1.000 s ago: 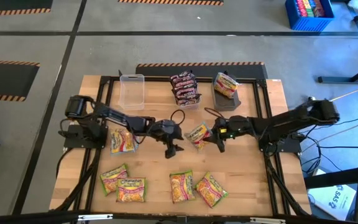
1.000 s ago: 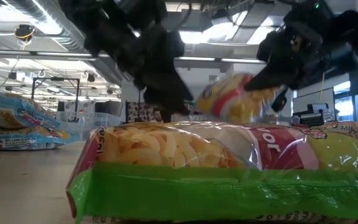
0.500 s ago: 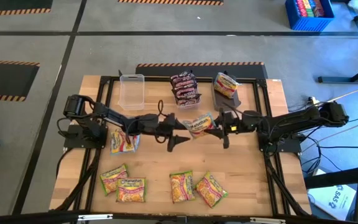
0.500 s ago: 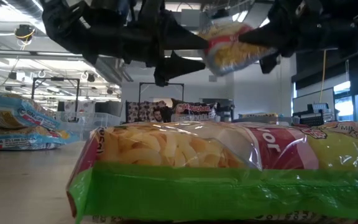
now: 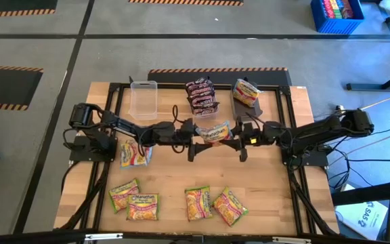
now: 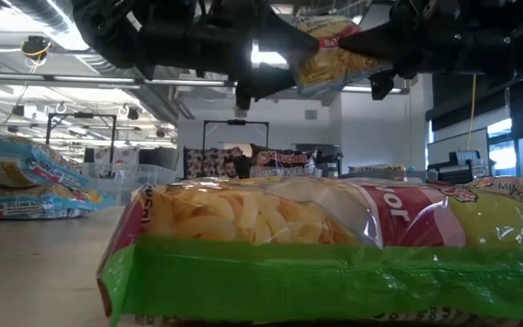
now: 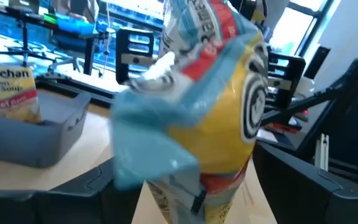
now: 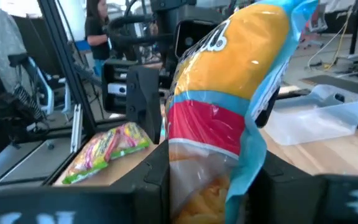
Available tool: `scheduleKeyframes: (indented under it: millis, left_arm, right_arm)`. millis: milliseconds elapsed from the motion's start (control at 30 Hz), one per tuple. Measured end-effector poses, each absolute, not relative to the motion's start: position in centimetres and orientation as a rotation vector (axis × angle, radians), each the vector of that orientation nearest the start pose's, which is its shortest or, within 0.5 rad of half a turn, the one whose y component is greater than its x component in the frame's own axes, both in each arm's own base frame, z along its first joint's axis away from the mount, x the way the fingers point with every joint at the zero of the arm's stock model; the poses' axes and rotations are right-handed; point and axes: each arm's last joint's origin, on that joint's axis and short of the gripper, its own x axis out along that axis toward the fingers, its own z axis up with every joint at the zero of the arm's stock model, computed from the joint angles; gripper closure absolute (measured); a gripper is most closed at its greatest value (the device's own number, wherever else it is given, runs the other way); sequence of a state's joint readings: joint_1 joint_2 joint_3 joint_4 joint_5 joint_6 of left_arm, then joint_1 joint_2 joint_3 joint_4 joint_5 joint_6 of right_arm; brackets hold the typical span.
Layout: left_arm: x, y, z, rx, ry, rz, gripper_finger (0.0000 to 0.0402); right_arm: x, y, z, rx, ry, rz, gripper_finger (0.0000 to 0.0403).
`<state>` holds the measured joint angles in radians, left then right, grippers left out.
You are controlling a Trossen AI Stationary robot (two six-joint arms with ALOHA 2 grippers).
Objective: Sort Maruchan noodles
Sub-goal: Put the blue noodle pack into the black bin
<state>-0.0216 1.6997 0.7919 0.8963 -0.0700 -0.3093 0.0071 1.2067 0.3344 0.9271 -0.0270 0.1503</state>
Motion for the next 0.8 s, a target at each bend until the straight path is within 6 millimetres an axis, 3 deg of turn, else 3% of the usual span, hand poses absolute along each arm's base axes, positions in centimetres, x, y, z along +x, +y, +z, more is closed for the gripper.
scheduleKeyframes:
  millis: [167, 367, 800]
  left_arm:
    - [34.9, -0.6, 21.0, -0.310, -0.006, 0.057, 0.0115]
    - [34.9, -0.6, 21.1, -0.305, -0.018, 0.050, 0.0125]
    - [34.9, -0.6, 21.2, -0.236, -0.029, 0.057, 0.0243]
  right_arm:
    - [22.7, 0.2, 21.4, 0.148, -0.159, 0.036, 0.0294]
    - [23.1, 0.1, 20.9, 0.156, -0.164, 0.011, 0.0294]
    - [25.1, 0.3, 21.3, 0.175, -0.167, 0.061, 0.0268]
